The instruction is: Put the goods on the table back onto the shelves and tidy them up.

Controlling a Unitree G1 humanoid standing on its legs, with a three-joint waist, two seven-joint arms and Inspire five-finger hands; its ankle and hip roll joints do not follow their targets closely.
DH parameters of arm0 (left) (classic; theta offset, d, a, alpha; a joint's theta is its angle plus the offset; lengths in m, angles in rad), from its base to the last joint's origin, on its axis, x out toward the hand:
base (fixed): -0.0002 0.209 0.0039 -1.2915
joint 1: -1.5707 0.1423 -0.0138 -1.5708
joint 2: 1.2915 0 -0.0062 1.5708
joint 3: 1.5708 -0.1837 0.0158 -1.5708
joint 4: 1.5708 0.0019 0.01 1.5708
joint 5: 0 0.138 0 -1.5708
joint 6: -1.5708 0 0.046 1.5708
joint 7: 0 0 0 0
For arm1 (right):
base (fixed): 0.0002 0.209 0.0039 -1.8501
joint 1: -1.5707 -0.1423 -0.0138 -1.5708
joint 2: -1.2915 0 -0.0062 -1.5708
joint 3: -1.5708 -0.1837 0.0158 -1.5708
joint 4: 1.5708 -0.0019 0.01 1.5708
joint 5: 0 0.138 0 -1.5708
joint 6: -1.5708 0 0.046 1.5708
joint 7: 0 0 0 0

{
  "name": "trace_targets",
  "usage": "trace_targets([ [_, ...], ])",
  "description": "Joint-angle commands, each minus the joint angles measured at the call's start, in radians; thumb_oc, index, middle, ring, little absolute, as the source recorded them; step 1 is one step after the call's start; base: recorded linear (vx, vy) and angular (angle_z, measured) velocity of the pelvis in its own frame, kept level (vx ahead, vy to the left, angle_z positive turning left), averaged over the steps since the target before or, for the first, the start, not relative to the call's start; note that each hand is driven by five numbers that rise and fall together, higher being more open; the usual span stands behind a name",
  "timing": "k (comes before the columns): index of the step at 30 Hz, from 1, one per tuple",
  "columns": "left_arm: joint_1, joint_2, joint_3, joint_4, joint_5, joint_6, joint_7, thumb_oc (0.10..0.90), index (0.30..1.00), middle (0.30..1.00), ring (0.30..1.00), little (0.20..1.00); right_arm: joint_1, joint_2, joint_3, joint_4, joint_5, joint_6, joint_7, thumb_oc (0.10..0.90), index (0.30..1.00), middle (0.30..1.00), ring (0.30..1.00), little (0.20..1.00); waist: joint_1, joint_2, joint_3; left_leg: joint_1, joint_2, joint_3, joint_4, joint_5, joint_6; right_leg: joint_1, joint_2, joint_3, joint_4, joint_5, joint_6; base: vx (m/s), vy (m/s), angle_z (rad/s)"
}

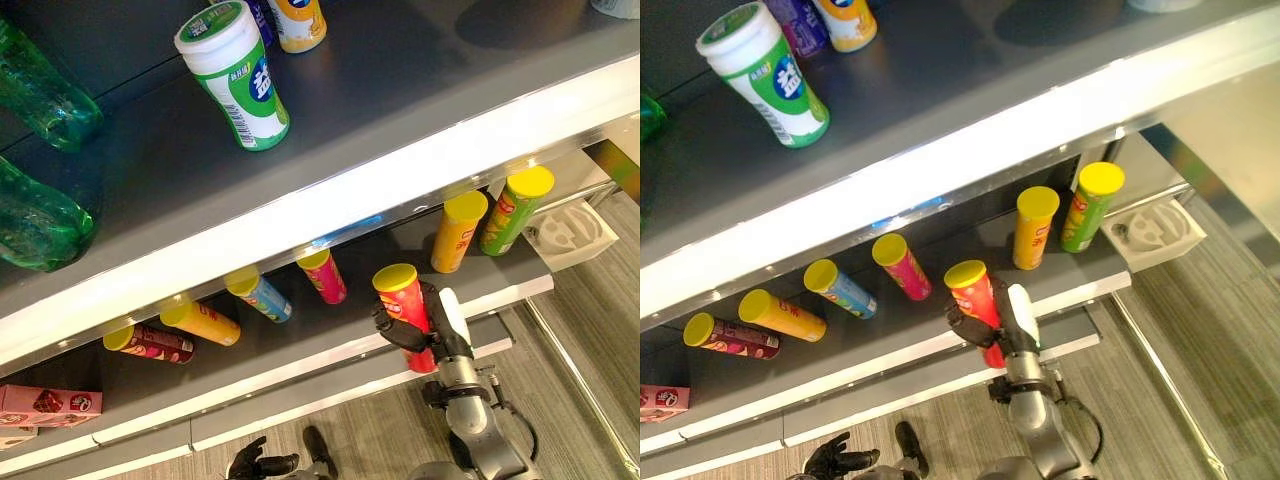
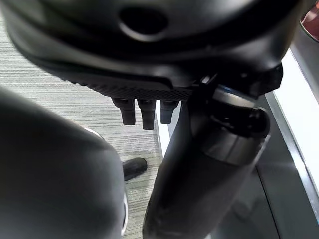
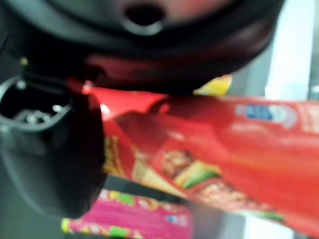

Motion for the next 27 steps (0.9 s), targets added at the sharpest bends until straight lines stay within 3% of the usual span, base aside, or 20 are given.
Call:
trace_targets([
  [1,-0.019,0.035,0.062,0.040,-0.013,-0.025,0.031,0.800,0.900,0.900,0.900,0.900,-0.141,0.024,-0.044,-0.196,0.019,-0.150,-0.094,0.400,0.300,0.300,0.300,0.300,0.014,0.021,-0.011,-0.037,0.128,-0.019,0.108,-0.120,-0.042,-0.059,0.020,0.030,-0.050,0.146,-0.114,0.02,0.001,0.04],
  [4,-0.004,0.023,0.054,0.022,-0.014,-0.022,0.021,0.800,0.900,0.900,0.900,0.900,-0.215,0.053,-0.079,-0.225,-0.048,-0.157,-0.167,0.400,0.300,0.300,0.300,0.300,0.025,0.034,-0.008,-0.055,0.121,-0.026,0.119,-0.124,-0.038,-0.068,0.013,0.028,-0.050,0.153,-0.117,0.00,0.010,0.01],
  [10,-0.011,0.020,0.034,0.004,-0.001,-0.012,0.021,0.800,0.900,0.900,0.900,0.900,-0.379,-0.025,-0.105,-0.245,-0.272,-0.137,-0.301,0.400,0.300,0.300,0.300,0.300,0.045,0.063,0.031,-0.080,0.107,-0.038,0.142,-0.133,-0.034,-0.079,-0.007,0.024,-0.050,0.169,-0.118,0.00,0.006,0.01],
  [18,-0.003,0.026,0.033,-0.047,0.004,-0.011,0.031,0.800,0.900,0.900,0.900,0.900,-0.419,-0.056,-0.080,-0.193,-0.297,-0.150,-0.306,0.400,0.300,0.300,0.300,0.300,0.055,0.094,0.045,-0.106,0.098,-0.044,0.170,-0.146,-0.032,-0.090,-0.023,0.026,-0.050,0.178,-0.113,0.00,0.004,0.00],
  [27,0.021,0.039,0.042,-0.088,0.028,-0.021,0.039,0.800,0.900,0.900,0.900,0.900,-0.398,-0.012,-0.103,-0.130,-0.236,-0.167,-0.308,0.400,0.300,0.300,0.300,0.300,0.056,0.127,0.067,-0.167,0.079,-0.048,0.214,-0.166,-0.027,-0.132,-0.050,0.036,-0.050,0.194,-0.107,0.00,0.001,0.00],
])
